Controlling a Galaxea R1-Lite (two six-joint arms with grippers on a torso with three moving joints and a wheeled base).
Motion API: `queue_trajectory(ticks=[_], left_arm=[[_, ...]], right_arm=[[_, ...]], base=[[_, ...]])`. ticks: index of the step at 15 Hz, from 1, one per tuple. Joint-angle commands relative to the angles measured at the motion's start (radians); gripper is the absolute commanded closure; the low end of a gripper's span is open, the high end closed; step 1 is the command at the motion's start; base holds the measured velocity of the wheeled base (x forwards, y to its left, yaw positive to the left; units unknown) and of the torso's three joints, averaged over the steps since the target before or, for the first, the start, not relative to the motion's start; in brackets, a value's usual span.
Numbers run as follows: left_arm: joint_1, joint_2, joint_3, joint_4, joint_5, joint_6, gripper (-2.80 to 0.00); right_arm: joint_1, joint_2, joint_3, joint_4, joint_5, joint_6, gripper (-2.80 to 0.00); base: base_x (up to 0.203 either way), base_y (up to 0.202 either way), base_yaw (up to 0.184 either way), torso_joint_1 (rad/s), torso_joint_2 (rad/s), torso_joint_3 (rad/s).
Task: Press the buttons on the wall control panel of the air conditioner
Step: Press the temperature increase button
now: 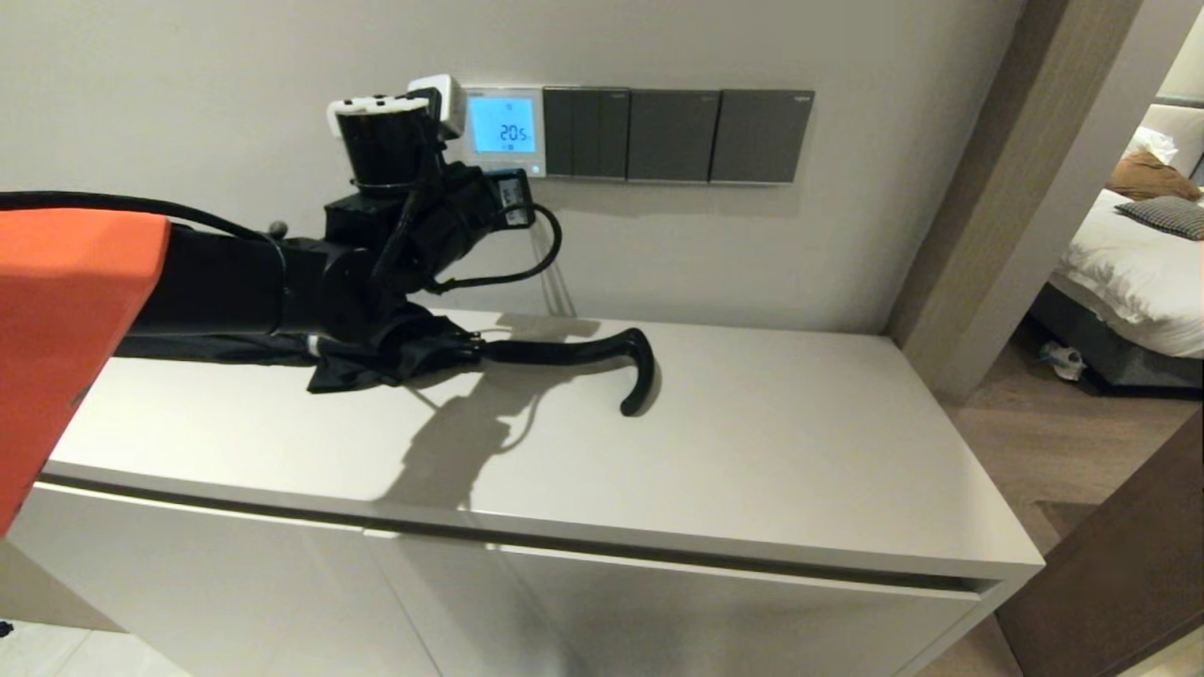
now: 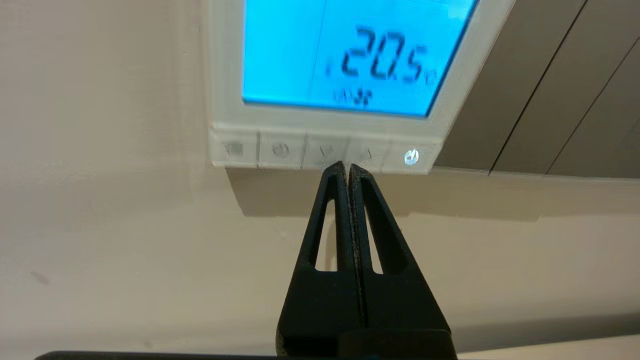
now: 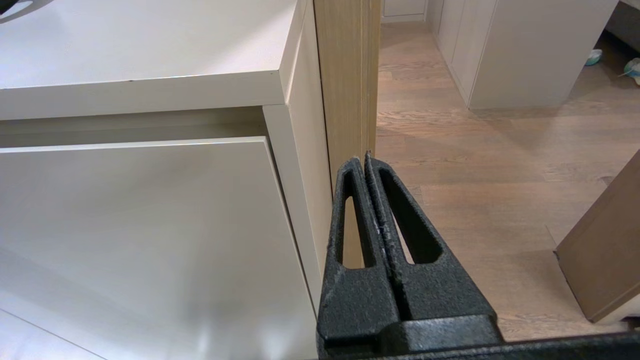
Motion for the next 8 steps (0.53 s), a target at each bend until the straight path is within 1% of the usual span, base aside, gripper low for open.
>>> queue_trajectory(ticks=[1, 8], left_arm=[[0.001, 0.007, -0.002, -0.003, 0.000, -0.001, 0.00], [-0.003, -0.011, 0.016, -0.017, 0.002, -0.001, 0.00]], right_arm=[[0.000, 0.002, 0.002, 0.000, 0.000, 0.000, 0.00], [0.000, 0.002, 0.002, 0.000, -0.001, 0.000, 0.00]], base=[[0.000, 0.000, 0.000, 0.000, 0.00, 0.000], [0.000, 0.000, 0.000, 0.000, 0.00, 0.000]])
